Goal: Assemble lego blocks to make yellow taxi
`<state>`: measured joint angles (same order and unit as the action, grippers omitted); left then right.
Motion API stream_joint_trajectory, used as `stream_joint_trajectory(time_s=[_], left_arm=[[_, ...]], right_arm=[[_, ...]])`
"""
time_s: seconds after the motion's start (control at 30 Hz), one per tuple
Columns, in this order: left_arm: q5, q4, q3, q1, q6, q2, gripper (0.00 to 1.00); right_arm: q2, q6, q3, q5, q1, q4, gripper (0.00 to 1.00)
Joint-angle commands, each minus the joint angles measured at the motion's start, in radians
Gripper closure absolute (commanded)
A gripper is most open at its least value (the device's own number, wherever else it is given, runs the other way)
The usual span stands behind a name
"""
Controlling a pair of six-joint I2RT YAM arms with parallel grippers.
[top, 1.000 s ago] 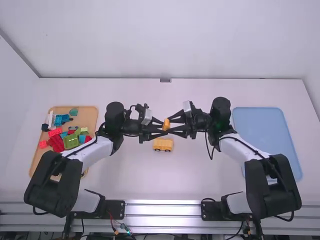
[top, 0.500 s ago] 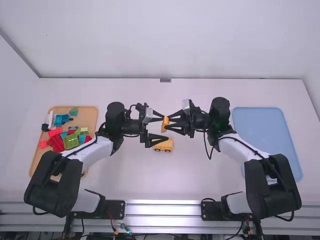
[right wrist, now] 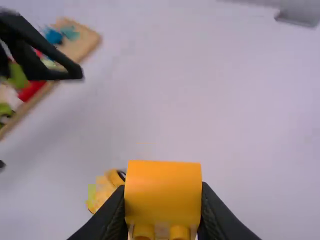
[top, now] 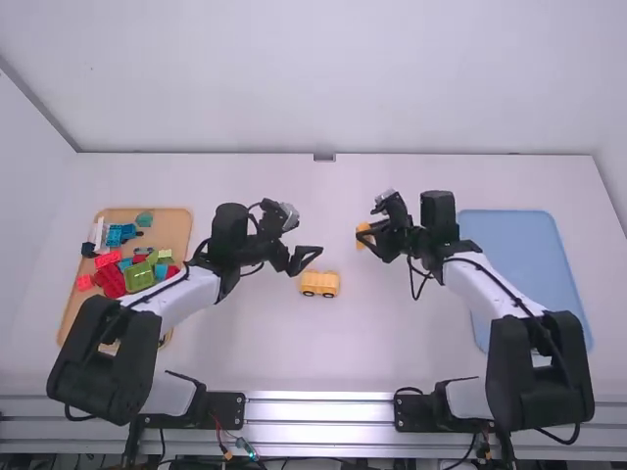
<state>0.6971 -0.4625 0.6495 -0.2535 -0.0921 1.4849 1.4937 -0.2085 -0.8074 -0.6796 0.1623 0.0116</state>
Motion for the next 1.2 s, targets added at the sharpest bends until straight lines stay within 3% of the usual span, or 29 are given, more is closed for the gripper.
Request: stream_joint_trajectory(time_s=[0.0, 0.1, 0.2, 0.33, 0.5, 0.7, 0.93, 1.17], left_arm=[[-0.035, 0.006, -0.004, 0.014, -0.182, 0.007, 0.01], [0.043, 0.016, -0.004, 0.038, -0.311, 0.004, 0.01], [0.303, 0.072, -0.002, 0.106, -0.531, -0.016, 0.01], [0.567, 0.086, -0.002, 0.229, -0.619, -0.023, 0.01], [0.782, 0.092, -0.002, 0.377, -0.633, -0.023, 0.01], [0.780, 0.115, -0.003, 0.433, -0.635, -0.023, 0.01], [0.777, 0.115, -0.003, 0.430, -0.640, -0.023, 0.01], [0.776, 0.114, -0.003, 0.424, -0.638, -0.023, 0.01]], right_arm=[[-0.023, -0.146, -0.093, 0.251, 0.043, 0.126, 0.89], [0.007, -0.203, -0.158, 0.375, 0.086, 0.294, 0.90], [0.081, -0.316, -0.227, 0.430, 0.126, 0.461, 0.91], [0.201, -0.437, -0.291, 0.502, 0.164, 0.593, 0.86], [0.361, -0.607, -0.360, 0.586, 0.216, 0.698, 0.94], [0.449, -0.705, -0.385, 0.665, 0.274, 0.724, 0.91], [0.461, -0.724, -0.353, 0.765, 0.337, 0.628, 0.94], [0.461, -0.735, -0.336, 0.758, 0.336, 0.638, 0.80]])
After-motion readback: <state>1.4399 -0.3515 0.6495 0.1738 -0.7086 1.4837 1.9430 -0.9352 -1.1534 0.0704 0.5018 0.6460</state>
